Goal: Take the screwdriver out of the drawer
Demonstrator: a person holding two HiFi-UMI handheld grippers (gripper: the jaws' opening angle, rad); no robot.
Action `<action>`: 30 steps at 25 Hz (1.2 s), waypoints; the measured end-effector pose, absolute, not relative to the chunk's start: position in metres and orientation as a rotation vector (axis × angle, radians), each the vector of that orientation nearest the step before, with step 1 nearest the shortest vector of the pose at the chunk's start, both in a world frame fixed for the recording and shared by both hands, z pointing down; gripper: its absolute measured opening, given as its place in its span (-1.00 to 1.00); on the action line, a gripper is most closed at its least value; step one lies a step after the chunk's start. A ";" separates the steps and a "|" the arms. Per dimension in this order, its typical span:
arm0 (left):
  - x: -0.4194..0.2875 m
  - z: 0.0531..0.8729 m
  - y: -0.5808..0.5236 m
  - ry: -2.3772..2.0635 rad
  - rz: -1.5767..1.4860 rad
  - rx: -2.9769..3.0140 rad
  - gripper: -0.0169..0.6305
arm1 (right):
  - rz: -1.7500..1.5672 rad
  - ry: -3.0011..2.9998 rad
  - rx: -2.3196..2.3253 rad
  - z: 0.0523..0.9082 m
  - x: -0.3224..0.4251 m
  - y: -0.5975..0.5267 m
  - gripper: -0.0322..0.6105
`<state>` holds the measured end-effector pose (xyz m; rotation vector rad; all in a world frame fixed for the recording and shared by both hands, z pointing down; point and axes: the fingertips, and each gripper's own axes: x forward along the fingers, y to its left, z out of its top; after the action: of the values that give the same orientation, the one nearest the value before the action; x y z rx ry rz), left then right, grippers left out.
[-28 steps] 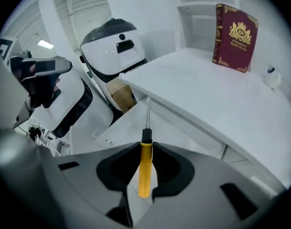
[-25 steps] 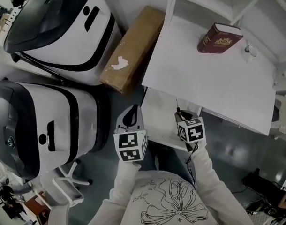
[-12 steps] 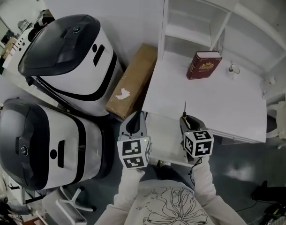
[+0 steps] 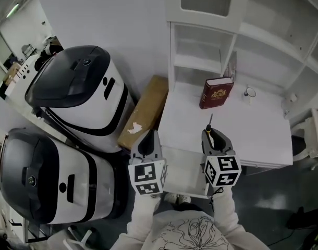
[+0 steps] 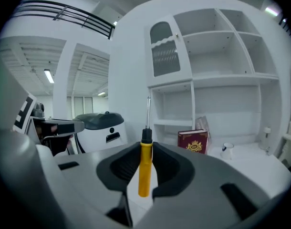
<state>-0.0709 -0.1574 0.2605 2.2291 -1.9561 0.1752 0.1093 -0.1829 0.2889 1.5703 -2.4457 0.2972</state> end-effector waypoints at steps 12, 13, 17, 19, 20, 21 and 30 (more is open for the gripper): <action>-0.057 0.237 -0.157 -1.977 0.127 2.264 -0.91 | 0.227 -2.496 1.662 0.260 0.124 -0.180 -0.67; -0.056 0.238 -0.156 -1.975 0.126 2.264 -0.91 | 0.225 -2.498 1.666 0.259 0.125 -0.179 -0.67; -0.054 0.240 -0.153 -1.970 0.127 2.264 -0.91 | 0.222 -2.501 1.674 0.258 0.127 -0.177 -0.67; -0.054 0.240 -0.152 -1.967 0.128 2.265 -0.91 | 0.227 -2.498 1.675 0.260 0.127 -0.177 -0.67; -0.054 0.240 -0.152 -1.964 0.127 2.266 -0.91 | 0.229 -2.497 1.675 0.260 0.127 -0.177 -0.67; -0.053 0.240 -0.152 -1.962 0.125 2.267 -0.91 | 0.230 -2.496 1.674 0.260 0.127 -0.176 -0.67; -0.051 0.243 -0.151 -1.953 0.124 2.270 -0.91 | 0.237 -2.496 1.678 0.262 0.126 -0.175 -0.67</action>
<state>-0.0506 -0.1514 0.2434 2.2696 -1.9529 0.1239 0.1261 -0.1752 0.2623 1.6776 -2.4960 0.2372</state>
